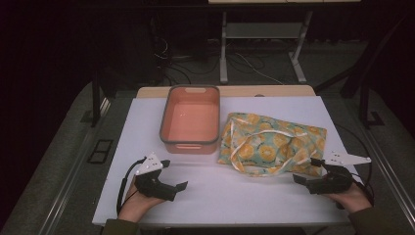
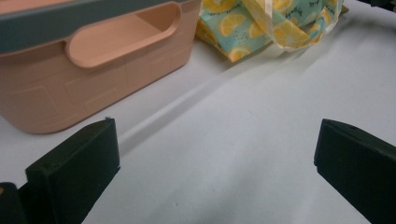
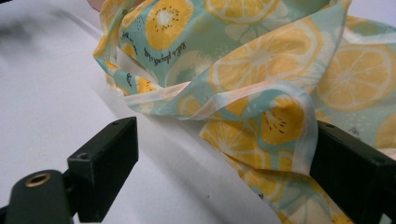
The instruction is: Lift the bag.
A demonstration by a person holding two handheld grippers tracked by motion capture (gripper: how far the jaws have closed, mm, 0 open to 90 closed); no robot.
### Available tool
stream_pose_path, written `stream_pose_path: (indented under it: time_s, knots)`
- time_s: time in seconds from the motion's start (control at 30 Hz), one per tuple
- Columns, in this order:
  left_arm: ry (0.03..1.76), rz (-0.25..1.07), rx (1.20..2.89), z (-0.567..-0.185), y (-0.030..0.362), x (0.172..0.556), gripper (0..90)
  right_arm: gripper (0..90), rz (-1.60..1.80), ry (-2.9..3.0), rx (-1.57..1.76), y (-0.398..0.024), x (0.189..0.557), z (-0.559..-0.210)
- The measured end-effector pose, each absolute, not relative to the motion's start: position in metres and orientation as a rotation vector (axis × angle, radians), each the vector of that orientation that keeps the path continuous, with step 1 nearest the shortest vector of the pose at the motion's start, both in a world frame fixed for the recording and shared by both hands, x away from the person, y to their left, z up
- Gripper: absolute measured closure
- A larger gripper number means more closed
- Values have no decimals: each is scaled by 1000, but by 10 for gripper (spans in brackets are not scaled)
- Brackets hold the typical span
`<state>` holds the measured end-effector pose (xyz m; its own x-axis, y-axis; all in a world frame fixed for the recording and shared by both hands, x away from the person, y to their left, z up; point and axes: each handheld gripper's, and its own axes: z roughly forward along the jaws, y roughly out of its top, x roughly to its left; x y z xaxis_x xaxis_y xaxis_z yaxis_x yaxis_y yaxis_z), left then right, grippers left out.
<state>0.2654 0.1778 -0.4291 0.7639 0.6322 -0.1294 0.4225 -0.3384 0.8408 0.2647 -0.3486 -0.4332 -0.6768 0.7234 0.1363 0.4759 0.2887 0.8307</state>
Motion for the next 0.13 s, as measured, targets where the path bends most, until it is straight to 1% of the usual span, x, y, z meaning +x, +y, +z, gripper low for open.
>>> stream_pose_path:
  time_s: [0.13]
  knots:
    - [792,265,1975,-428,178,265,0,121,1320,2294,1089,-347,266,-434]
